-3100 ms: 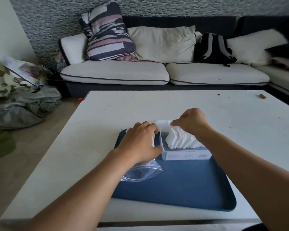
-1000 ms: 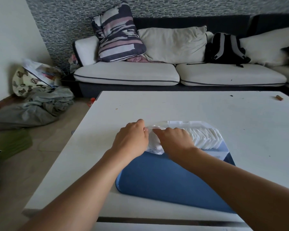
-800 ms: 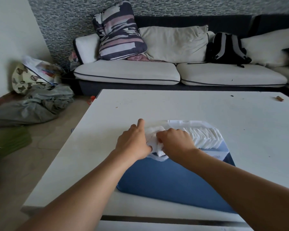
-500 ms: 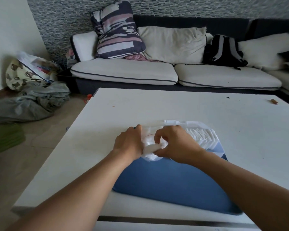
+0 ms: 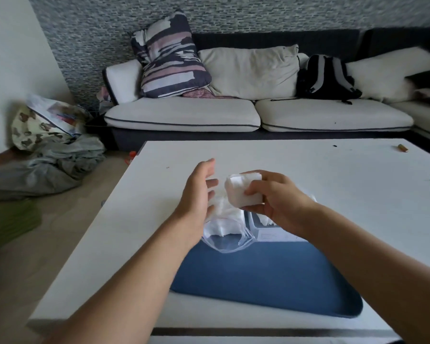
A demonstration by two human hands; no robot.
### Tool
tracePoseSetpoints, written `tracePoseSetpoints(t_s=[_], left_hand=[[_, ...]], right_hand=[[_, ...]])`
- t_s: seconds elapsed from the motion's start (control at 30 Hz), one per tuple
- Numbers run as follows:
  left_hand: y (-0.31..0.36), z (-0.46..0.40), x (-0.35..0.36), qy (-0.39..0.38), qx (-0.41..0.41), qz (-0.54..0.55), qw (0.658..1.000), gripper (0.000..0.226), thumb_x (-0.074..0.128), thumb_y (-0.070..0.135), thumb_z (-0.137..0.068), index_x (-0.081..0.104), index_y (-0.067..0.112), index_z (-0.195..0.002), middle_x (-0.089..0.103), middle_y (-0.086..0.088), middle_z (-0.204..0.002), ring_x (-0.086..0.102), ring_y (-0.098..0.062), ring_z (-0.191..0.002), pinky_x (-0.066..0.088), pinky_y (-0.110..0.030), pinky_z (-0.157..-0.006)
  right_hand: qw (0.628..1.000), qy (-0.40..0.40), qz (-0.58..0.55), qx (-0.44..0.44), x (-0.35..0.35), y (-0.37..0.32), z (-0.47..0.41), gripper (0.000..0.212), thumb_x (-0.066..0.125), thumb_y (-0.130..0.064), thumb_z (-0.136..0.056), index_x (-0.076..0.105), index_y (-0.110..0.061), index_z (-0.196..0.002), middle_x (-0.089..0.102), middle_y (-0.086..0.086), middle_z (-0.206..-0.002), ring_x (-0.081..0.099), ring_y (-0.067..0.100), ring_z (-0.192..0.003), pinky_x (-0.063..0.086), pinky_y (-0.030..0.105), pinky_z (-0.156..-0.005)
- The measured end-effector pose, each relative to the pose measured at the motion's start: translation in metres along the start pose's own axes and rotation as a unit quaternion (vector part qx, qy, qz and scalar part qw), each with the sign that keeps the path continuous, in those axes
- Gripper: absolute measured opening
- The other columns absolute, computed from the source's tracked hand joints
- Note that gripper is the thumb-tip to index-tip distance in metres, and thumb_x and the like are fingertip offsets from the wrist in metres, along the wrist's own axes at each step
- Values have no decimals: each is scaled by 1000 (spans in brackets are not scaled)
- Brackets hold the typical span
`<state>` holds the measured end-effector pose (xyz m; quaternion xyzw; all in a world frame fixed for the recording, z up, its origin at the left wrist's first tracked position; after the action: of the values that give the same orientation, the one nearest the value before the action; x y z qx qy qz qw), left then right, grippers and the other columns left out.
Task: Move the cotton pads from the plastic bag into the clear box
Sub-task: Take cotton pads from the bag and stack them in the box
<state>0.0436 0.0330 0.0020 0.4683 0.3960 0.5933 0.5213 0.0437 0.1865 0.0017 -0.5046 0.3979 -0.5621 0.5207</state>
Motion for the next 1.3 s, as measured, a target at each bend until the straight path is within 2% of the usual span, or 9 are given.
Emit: tracePoseSetpoints(t_s=[0.2,0.3,0.47,0.63,0.83,1.0,1.1,1.17,1.3], left_hand=[[-9,5,15,74,24,49,996,49,51,64,-87,68,26,-114,72,-4,-113,68,-22,-106,52,-39,-96],[5,11,17,108,140,-51,983,39,41,45,-103,69,19,-109,72,3,-99,66,-13,-95,50,-27,-79],[17,19,20,156,247,-117,949,37,48,37,-103,69,10,-89,70,5,-79,66,-13,-83,53,-37,-79],[-4,8,21,139,70,48,987,27,50,29,-84,53,12,-64,61,0,-68,55,-23,-70,44,-35,-65],[-33,-8,39,-28,-91,207,974,30,36,27,-100,58,10,-89,63,-11,-88,62,-26,-87,48,-33,-82],[-33,-10,26,6,-121,208,971,17,49,14,-90,62,7,-99,68,-14,-85,69,-28,-67,59,-37,-53],[-25,-6,32,11,-115,154,981,25,54,29,-96,65,9,-106,72,-17,-97,71,-30,-80,61,-41,-55],[-21,-9,35,17,-84,76,993,40,50,49,-97,67,13,-106,74,-13,-102,72,-29,-90,63,-48,-71],[7,-16,32,26,145,-224,963,51,40,66,-95,64,21,-96,70,2,-102,65,-16,-98,54,-38,-90]], right_hand=[[995,-94,26,-2,43,2,18,30,51,1,-90,63,5,-116,70,20,-98,71,30,-94,57,42,-96],[997,-80,-1,-5,51,3,23,25,51,-12,-98,65,7,-108,68,11,-92,67,19,-87,56,34,-86],[996,1,38,-75,46,-6,25,35,53,-24,-101,67,-5,-75,64,2,-65,62,12,-63,51,25,-61],[949,84,206,-225,50,-18,30,49,44,-36,-107,61,-9,-70,62,1,-62,56,8,-62,45,28,-59],[917,61,361,-156,54,-21,27,47,45,-49,-102,66,-10,-85,71,5,-84,65,24,-92,51,36,-83],[956,-49,283,-53,36,-20,22,37,67,-31,-95,52,-14,-66,50,-16,-47,47,0,-44,35,9,-45],[962,-51,265,-38,27,-13,21,31,66,-24,-97,61,-11,-69,59,-14,-49,53,-2,-42,39,7,-44],[979,-40,197,-17,21,-10,17,23,66,-25,-96,72,-4,-89,73,1,-73,69,6,-64,53,17,-59],[992,107,73,5,-38,-25,-8,24,69,-28,-92,69,-7,-104,63,7,-84,55,16,-68,45,27,-62]])
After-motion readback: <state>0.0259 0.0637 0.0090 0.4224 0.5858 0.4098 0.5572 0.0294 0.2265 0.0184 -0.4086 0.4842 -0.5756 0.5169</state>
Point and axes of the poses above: each hand's wrist, its own z-axis away from the middle knuckle, its own x-axis out of the palm, y = z × x, the point moved 7 cm from there along -z, towards the middle knuckle
